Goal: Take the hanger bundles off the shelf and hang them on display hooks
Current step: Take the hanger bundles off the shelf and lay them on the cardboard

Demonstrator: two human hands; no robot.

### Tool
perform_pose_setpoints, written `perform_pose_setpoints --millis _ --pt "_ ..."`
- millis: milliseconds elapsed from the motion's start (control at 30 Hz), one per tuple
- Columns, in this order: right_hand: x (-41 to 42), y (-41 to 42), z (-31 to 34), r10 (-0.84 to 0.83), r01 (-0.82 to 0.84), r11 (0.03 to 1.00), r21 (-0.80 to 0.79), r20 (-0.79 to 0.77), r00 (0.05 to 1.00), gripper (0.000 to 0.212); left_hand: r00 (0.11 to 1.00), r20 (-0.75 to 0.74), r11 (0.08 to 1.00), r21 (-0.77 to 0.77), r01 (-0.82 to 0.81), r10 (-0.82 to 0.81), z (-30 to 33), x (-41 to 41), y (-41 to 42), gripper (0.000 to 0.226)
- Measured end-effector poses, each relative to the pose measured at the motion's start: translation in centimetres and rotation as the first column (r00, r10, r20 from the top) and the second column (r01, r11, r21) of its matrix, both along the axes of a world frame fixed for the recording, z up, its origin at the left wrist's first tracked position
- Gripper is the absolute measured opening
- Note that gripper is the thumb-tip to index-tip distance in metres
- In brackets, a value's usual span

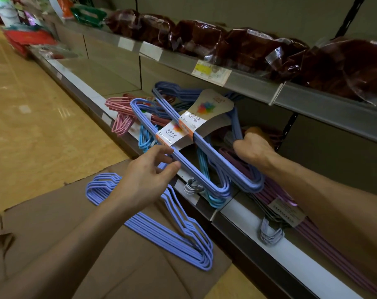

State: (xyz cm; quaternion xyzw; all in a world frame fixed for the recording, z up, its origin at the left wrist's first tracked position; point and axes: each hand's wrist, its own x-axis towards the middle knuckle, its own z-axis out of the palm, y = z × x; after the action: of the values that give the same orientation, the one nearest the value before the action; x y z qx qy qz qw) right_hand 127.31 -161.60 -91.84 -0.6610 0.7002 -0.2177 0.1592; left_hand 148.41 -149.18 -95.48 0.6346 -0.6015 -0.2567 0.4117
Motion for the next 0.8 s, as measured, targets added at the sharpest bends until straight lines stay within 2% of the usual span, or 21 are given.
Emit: perform_pose_setpoints --millis 233,300,367,433,533,667,800 --pt "0.5 1.1 -0.1 0.069 -0.098 0.991 0.090 0.279 0.958 0.024 0.999 -0.047 0.999 0.028 -0.023 0.024 1.0 0.7 0.7 0.030" --pt "0.9 1.8 0.1 0.106 -0.142 0.986 0.090 0.321 0.941 0.021 0.991 -0.121 0.997 0.059 -0.058 0.065 1.0 1.3 0.7 0.032" --pt "1.4 2.5 0.1 0.144 -0.189 0.977 0.099 0.346 0.927 0.020 0.954 -0.265 0.987 0.114 -0.115 0.142 1.1 1.8 0.8 0.045" --pt "2.1 3.3 0.0 0.175 -0.239 0.962 0.132 0.372 0.911 0.020 0.859 -0.461 0.970 0.196 -0.146 0.222 1.5 2.3 1.0 0.055" --pt "3.4 4.9 -0.3 0.252 -0.351 0.920 0.173 0.423 0.870 0.020 0.671 -0.662 0.940 0.283 -0.187 0.333 2.2 3.8 1.5 0.053" --pt "5.2 6.3 -1.1 0.371 -0.511 0.834 0.209 0.473 0.799 0.017 0.455 -0.774 0.894 0.329 -0.305 0.440 3.1 6.2 2.9 0.029" --pt "8.0 7.8 -1.3 0.488 -0.620 0.757 0.208 0.451 0.747 0.019 0.303 -0.835 0.859 0.329 -0.393 0.458 3.8 8.8 5.2 0.024"
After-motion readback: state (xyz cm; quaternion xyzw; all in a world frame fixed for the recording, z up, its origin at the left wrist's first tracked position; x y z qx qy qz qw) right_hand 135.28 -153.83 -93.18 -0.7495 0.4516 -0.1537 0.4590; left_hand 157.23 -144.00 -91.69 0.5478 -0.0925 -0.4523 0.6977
